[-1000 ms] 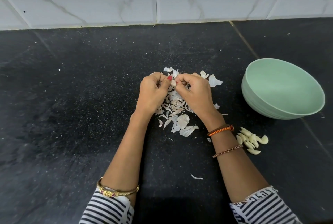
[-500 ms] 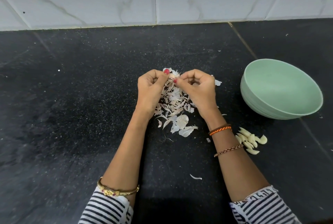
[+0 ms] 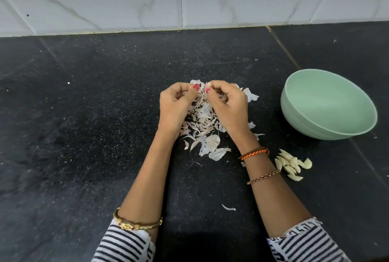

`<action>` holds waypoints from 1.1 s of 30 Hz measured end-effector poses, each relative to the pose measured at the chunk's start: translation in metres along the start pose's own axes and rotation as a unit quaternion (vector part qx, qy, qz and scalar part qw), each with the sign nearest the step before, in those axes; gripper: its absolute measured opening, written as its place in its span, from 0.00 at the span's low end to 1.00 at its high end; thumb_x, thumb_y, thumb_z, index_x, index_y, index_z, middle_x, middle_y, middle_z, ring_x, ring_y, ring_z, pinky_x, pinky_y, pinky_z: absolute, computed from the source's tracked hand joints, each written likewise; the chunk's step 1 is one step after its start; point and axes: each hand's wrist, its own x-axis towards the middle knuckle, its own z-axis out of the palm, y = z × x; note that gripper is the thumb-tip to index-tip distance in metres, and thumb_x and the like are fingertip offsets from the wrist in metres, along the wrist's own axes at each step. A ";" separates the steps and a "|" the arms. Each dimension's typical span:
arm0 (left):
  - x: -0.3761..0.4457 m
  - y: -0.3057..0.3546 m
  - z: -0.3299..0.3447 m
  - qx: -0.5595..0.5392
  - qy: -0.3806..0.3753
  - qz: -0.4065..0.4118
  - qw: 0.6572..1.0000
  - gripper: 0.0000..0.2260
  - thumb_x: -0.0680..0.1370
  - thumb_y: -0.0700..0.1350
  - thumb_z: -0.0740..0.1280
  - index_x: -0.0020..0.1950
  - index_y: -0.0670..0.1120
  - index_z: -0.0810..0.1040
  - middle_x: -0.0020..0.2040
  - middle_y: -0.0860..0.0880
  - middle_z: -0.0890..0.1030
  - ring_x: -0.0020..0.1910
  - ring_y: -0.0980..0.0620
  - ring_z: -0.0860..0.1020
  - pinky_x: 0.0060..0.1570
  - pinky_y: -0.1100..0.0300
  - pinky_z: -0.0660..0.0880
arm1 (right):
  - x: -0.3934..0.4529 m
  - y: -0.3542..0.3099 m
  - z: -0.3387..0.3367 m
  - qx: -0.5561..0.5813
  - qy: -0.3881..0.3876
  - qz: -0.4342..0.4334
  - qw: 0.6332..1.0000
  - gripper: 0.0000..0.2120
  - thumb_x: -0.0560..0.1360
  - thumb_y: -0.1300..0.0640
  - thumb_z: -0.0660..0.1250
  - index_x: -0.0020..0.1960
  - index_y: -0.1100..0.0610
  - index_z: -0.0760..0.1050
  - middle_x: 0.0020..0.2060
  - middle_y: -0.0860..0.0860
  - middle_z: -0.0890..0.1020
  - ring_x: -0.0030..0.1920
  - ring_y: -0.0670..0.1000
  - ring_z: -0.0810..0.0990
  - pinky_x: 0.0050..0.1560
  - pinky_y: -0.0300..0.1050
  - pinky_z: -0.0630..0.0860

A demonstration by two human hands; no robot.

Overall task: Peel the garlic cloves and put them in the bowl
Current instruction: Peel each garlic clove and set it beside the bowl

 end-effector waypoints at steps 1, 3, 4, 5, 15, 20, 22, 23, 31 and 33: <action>0.001 -0.001 -0.001 0.004 0.010 0.011 1.000 0.06 0.76 0.39 0.67 0.39 0.45 0.77 0.32 0.52 0.76 0.27 0.64 0.71 0.30 0.71 0.68 | 0.000 0.002 0.000 -0.025 0.003 0.000 1.000 0.14 0.71 0.48 0.60 0.45 0.54 0.80 0.39 0.48 0.82 0.34 0.41 0.72 0.34 0.37 0.67; 0.003 -0.002 -0.004 0.017 0.013 0.042 0.999 0.06 0.76 0.39 0.67 0.40 0.46 0.79 0.34 0.53 0.77 0.30 0.63 0.72 0.34 0.70 0.70 | 0.000 0.002 0.000 -0.057 0.001 -0.005 0.998 0.14 0.72 0.48 0.59 0.45 0.56 0.78 0.39 0.49 0.83 0.34 0.41 0.74 0.33 0.40 0.69; 0.004 -0.002 -0.005 0.023 0.006 0.058 0.998 0.06 0.76 0.39 0.67 0.41 0.47 0.79 0.35 0.53 0.78 0.33 0.62 0.73 0.36 0.70 0.71 | 0.000 0.003 -0.001 -0.075 -0.001 -0.019 0.997 0.12 0.73 0.50 0.61 0.45 0.57 0.78 0.38 0.49 0.83 0.36 0.45 0.77 0.33 0.41 0.71; 0.004 -0.003 -0.005 0.029 -0.003 0.069 0.997 0.06 0.76 0.38 0.68 0.41 0.48 0.80 0.36 0.53 0.79 0.35 0.59 0.74 0.38 0.68 0.73 | -0.001 0.003 -0.001 -0.102 0.001 -0.042 0.994 0.10 0.74 0.52 0.63 0.45 0.58 0.78 0.37 0.47 0.82 0.37 0.48 0.78 0.33 0.38 0.72; 0.004 -0.006 -0.004 0.059 -0.030 0.014 0.998 0.04 0.73 0.39 0.70 0.40 0.46 0.83 0.41 0.47 0.83 0.42 0.51 0.79 0.49 0.55 0.76 | -0.001 0.004 0.000 -0.238 0.075 -0.197 0.948 0.09 0.70 0.56 0.65 0.35 0.60 0.77 0.26 0.49 0.78 0.34 0.50 0.75 0.32 0.37 0.66; 0.005 -0.006 -0.003 0.042 -0.022 0.000 0.999 0.04 0.74 0.38 0.69 0.40 0.43 0.82 0.41 0.45 0.83 0.41 0.53 0.79 0.45 0.63 0.76 | 0.000 0.003 0.000 -0.245 0.079 -0.227 0.939 0.06 0.68 0.60 0.68 0.33 0.60 0.78 0.25 0.50 0.77 0.33 0.52 0.76 0.36 0.35 0.65; 0.005 -0.006 -0.003 0.034 -0.022 -0.003 0.999 0.04 0.74 0.37 0.68 0.41 0.42 0.82 0.41 0.46 0.83 0.40 0.56 0.79 0.43 0.66 0.75 | 0.000 0.002 0.000 -0.246 0.084 -0.234 0.937 0.06 0.69 0.60 0.68 0.34 0.60 0.78 0.26 0.50 0.78 0.33 0.53 0.76 0.37 0.33 0.64; 0.004 -0.005 -0.003 0.033 -0.028 -0.001 0.999 0.04 0.74 0.36 0.68 0.43 0.42 0.82 0.41 0.47 0.83 0.40 0.59 0.79 0.41 0.68 0.74 | 0.000 0.001 0.000 -0.243 0.086 -0.232 0.938 0.06 0.69 0.60 0.68 0.34 0.60 0.78 0.26 0.50 0.78 0.34 0.53 0.76 0.37 0.33 0.64; 0.001 0.002 -0.003 0.027 -0.050 -0.004 0.998 0.05 0.75 0.35 0.67 0.46 0.41 0.82 0.36 0.51 0.81 0.30 0.65 0.76 0.32 0.74 0.69 | 0.000 0.000 0.001 -0.241 0.092 -0.223 0.940 0.07 0.70 0.59 0.66 0.34 0.61 0.78 0.28 0.50 0.79 0.35 0.53 0.76 0.36 0.36 0.66; 0.001 0.002 -0.003 0.020 -0.044 -0.018 0.999 0.04 0.74 0.36 0.68 0.42 0.42 0.82 0.35 0.49 0.81 0.31 0.60 0.75 0.32 0.71 0.70 | 0.000 0.001 0.000 -0.252 0.093 -0.228 0.936 0.09 0.70 0.60 0.67 0.32 0.61 0.76 0.27 0.51 0.79 0.34 0.53 0.76 0.35 0.36 0.65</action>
